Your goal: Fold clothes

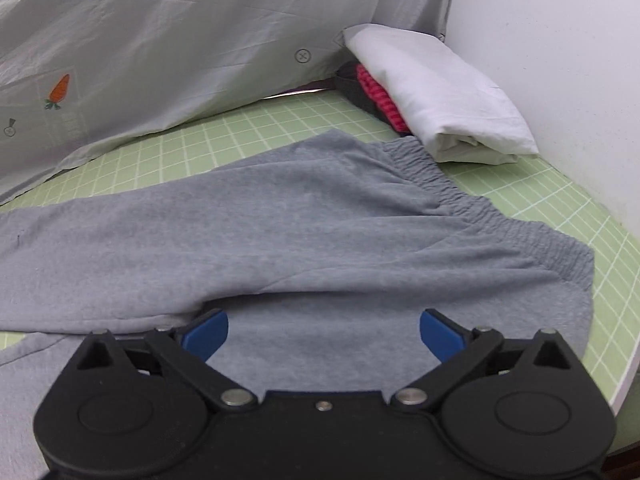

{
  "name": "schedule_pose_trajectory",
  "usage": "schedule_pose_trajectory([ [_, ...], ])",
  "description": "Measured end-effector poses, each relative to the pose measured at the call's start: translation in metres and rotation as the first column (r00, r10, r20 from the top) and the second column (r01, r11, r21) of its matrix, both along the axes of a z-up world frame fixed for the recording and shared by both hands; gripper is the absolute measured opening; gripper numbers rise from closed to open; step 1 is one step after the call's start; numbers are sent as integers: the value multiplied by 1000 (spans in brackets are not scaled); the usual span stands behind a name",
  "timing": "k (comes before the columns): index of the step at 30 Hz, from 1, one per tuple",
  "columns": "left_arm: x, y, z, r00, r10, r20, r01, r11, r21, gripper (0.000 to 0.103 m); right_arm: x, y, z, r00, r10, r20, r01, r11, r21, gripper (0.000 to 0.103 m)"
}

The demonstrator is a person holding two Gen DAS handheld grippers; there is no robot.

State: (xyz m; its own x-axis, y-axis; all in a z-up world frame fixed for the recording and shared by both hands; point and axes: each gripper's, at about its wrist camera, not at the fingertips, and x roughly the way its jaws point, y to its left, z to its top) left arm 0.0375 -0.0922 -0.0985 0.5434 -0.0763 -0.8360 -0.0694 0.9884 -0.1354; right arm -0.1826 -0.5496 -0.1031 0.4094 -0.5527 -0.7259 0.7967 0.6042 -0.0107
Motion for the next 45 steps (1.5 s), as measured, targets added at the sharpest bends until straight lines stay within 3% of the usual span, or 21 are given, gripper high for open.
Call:
schedule_pose_trajectory([
  [6, 107, -9, 0, 995, -76, 61, 78, 997, -28, 76, 61, 46, -4, 1000, 5, 11, -5, 1000, 16, 103],
  [13, 222, -4, -31, 998, 42, 37, -41, 999, -30, 70, 112, 57, -5, 994, 36, -100, -37, 999, -7, 103],
  [15, 237, -1, -37, 997, 63, 40, -61, 998, -30, 60, 119, 58, -5, 989, 50, -139, -54, 998, -26, 103],
  [16, 241, -1, -40, 997, 69, 41, -68, 997, -31, 47, 123, 59, -5, 985, 54, -162, -61, 997, -37, 103],
  [17, 243, 0, -43, 996, 79, 41, -78, 997, -30, 22, 126, 59, -6, 982, 57, -180, -65, 997, -42, 103],
  [18, 242, 2, -46, 994, 99, 37, -98, 995, -26, 5, 128, 57, -7, 980, 56, -189, -64, 997, -35, 103],
  [19, 240, 4, -48, 992, 119, 37, -118, 993, -26, 2, 130, 56, -8, 979, 55, -196, -62, 998, -27, 103],
  [21, 228, 12, -48, 985, 158, 67, -155, 987, -46, 2, 132, 55, -8, 978, 59, -201, -64, 998, -17, 103],
  [25, 196, 22, -40, 978, 179, 103, -180, 984, 2, 2, 132, 60, -7, 975, 90, -205, -97, 995, -28, 103],
  [34, 143, 54, -51, 972, 232, 46, -234, 972, 30, 3, 112, 53, -6, 989, 95, -114, -93, 995, 23, 103],
  [37, 138, 52, -43, 978, 205, 37, -207, 978, 40, 10, 111, 37, -3, 994, 91, -65, -89, 996, 26, 103],
  [41, 133, 39, -24, 982, 179, 58, -183, 980, 78, 46, 125, -2, 8, 998, 68, -14, -68, 998, -4, 103],
  [45, 142, 11, -14, 990, 109, 90, -118, 987, 104, 66, 158, -50, 12, 1000, 26, 16, -27, 1000, 14, 103],
])
